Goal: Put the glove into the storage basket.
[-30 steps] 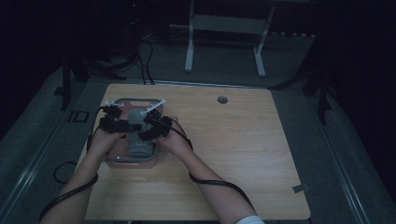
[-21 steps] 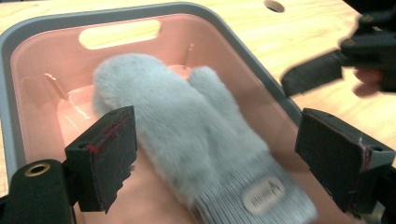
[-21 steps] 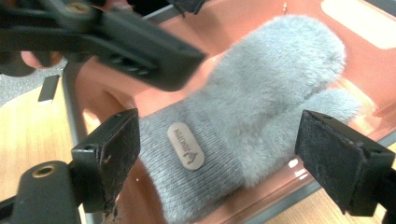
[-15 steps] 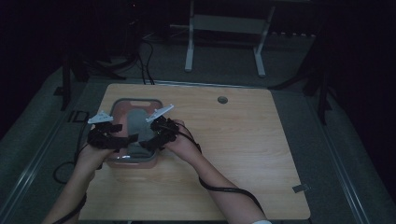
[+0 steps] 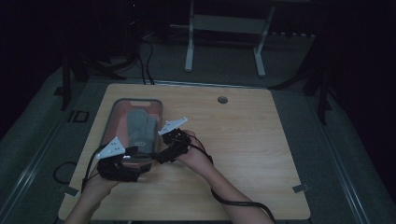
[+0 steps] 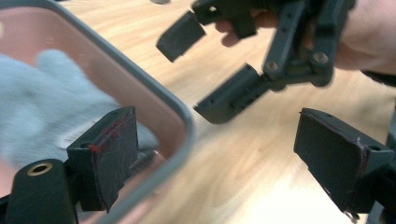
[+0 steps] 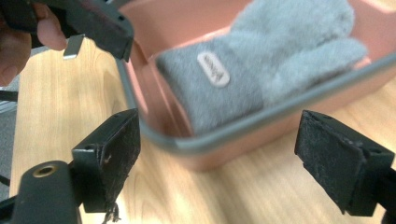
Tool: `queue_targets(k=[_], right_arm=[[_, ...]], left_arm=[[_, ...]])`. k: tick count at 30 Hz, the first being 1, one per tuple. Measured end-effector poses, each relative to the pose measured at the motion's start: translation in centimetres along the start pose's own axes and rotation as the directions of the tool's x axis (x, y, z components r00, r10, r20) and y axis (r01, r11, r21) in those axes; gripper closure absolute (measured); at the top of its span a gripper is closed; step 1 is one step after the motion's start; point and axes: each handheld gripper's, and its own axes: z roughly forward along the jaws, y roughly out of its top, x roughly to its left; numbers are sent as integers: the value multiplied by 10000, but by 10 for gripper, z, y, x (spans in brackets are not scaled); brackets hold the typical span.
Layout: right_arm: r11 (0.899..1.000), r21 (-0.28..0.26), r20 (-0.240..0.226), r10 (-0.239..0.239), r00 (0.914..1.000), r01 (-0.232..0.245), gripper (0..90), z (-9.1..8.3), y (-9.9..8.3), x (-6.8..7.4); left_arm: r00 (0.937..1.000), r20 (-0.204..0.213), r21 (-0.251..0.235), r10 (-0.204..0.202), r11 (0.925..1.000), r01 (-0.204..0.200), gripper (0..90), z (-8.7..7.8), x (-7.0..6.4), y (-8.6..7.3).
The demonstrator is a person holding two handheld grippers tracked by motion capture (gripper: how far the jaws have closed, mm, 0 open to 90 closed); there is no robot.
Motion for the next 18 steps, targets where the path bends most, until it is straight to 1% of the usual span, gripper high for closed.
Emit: queue_targets(k=[2, 3, 5, 6, 8, 10, 13, 15, 16, 17, 18], right_arm=[[10000, 26, 21, -24, 10000, 24, 148, -1, -8, 1], [10000, 29, 57, -77, 10000, 77, 148, -2, -11, 1], [9996, 178, 178, -234, 9996, 231, 148, -1, -20, 2], [9996, 200, 129, -225, 9997, 223, 148, -1, -24, 2], [9996, 195, -106, -196, 9998, 198, 148, 1, -33, 1], [9992, 260, -239, -296, 9993, 302, 147, 2, -41, 2], [9988, 334, -355, -338, 9988, 349, 147, 5, -51, 3], [9986, 384, -462, -339, 9984, 357, 147, 7, -56, 4], [9988, 381, -489, -296, 9984, 315, 147, 8, -58, 4], [9983, 396, -509, -407, 9979, 428, 147, 9, -61, 4], [9979, 419, -510, -466, 9976, 487, 147, 11, -64, 5]], left_arm=[[9994, 281, 42, 190, 9998, -192, 144, 3, -5, -5], [9990, 401, 164, 206, 9996, -212, 143, 4, -7, -8], [9973, 712, 158, 186, 9997, -198, 143, 8, -11, -13], [9960, 870, 144, 183, 9997, -197, 143, 10, -13, -16], [9938, 1052, 274, 360, 9989, -391, 143, 13, -19, -22], [9916, 1253, 339, 312, 9988, -357, 143, 17, -24, -27], [9901, 1372, 408, 294, 9985, -353, 143, 21, -28, -33], [9895, 1415, 564, 286, 9977, -369, 143, 23, -31, -37], [9904, 1332, 608, 374, 9971, -458, 143, 24, -32, -39], [9907, 1293, 682, 429, 9963, -520, 143, 26, -33, -41], [9894, 1369, 736, 485, 9955, -590, 143, 27, -34, -44]])
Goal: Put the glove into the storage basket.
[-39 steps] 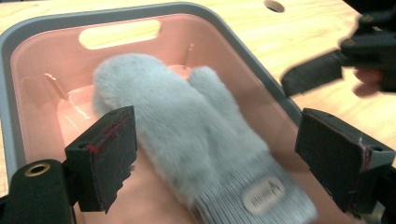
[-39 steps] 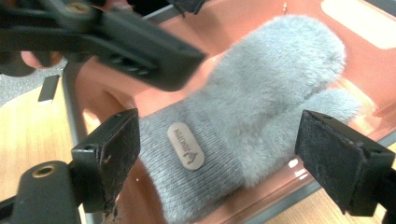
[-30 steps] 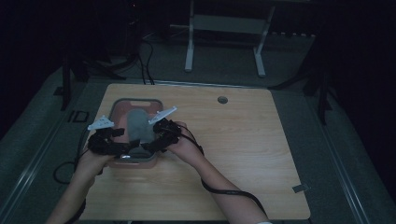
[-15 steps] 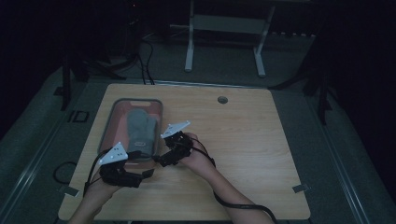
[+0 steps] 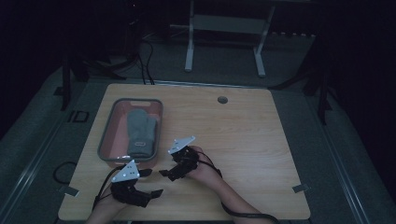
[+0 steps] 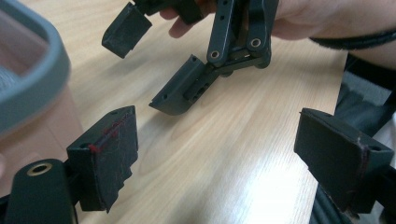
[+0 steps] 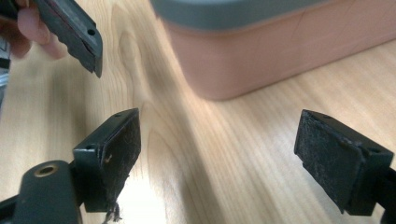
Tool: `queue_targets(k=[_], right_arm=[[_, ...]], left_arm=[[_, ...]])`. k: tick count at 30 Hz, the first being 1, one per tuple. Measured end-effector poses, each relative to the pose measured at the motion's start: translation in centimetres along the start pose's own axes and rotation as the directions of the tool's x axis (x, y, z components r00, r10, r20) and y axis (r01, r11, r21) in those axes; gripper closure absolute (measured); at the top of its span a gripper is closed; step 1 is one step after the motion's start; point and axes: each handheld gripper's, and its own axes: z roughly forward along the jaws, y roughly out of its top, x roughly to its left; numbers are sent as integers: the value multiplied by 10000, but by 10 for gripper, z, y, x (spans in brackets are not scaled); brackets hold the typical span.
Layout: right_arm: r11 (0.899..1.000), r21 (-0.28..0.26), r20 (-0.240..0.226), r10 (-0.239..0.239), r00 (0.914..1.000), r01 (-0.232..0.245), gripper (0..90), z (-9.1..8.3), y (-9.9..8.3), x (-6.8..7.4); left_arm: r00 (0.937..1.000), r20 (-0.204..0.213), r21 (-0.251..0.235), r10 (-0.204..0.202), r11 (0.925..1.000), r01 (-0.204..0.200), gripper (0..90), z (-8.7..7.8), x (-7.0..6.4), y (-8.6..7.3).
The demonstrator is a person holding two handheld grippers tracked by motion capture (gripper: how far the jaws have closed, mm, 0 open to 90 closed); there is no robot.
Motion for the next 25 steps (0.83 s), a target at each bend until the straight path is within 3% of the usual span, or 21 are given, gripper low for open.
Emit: queue_targets(k=[5, 12, 17, 21, 25], right_arm=[[9997, 127, -221, -182, 9996, 185, 147, 10, -14, 3], [9995, 91, -356, -300, 9989, 304, 143, 16, -25, 4], [9984, -134, -114, -553, 9984, 551, 142, 16, -26, 4], [9978, -180, -152, -633, 9979, 630, 141, 15, -26, 3], [9984, -236, -116, -507, 9986, 504, 141, 15, -25, 1]], left_arm=[[9994, 10, 160, -344, 9993, 344, 143, 8, 3, -12], [9993, -29, 188, -376, 9991, 377, 143, 13, 5, -19], [9998, -43, 66, -211, 9998, 211, 143, 13, 4, -20], [9995, -31, 34, -311, 9995, 311, 143, 13, 6, -21], [9996, -105, -14, -260, 9997, 259, 143, 12, 6, -23]])
